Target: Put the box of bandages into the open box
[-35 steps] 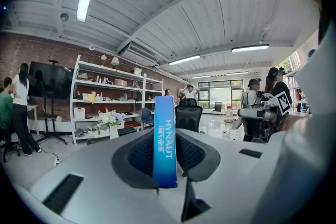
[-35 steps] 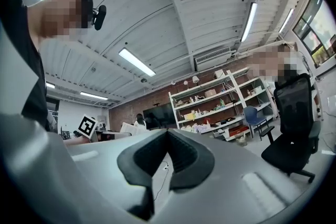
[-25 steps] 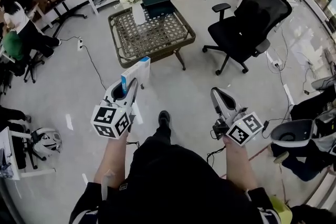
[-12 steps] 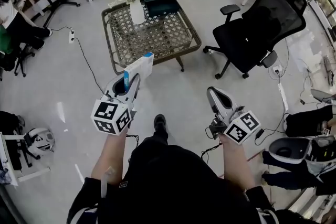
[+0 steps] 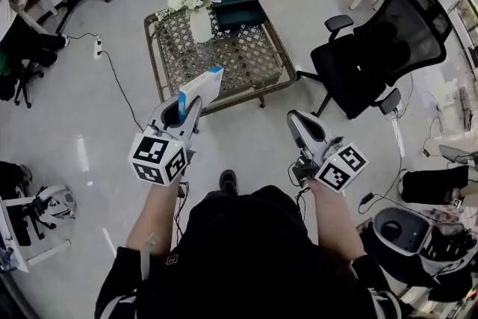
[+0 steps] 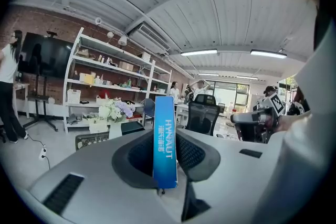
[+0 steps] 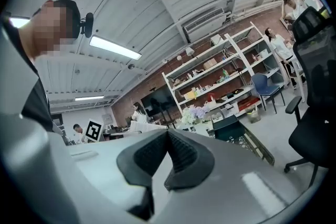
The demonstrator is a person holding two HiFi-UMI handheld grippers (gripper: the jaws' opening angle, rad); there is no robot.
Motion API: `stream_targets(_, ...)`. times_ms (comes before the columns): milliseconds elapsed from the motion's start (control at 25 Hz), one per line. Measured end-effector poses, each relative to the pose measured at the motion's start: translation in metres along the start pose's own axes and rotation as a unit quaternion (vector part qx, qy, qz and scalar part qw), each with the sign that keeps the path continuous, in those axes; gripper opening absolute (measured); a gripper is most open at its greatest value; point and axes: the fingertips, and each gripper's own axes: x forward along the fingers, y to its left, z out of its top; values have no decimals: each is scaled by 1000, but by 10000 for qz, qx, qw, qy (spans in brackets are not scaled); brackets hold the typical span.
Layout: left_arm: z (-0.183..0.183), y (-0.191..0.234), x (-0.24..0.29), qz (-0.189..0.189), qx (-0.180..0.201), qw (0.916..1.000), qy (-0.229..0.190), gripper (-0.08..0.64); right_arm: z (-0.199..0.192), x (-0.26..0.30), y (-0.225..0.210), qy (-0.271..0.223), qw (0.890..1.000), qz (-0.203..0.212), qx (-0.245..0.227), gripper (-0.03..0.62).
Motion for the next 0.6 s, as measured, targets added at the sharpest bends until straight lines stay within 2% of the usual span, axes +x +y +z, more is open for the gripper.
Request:
stream_targets(320,23,28,28,149,-5,9998,-160,80,25,50,-24,8,9996,279,-15,11)
stream_targets(600,24,41,83,463,-178,9987,-111,80,44,93,-88,62,9975,689,165,11)
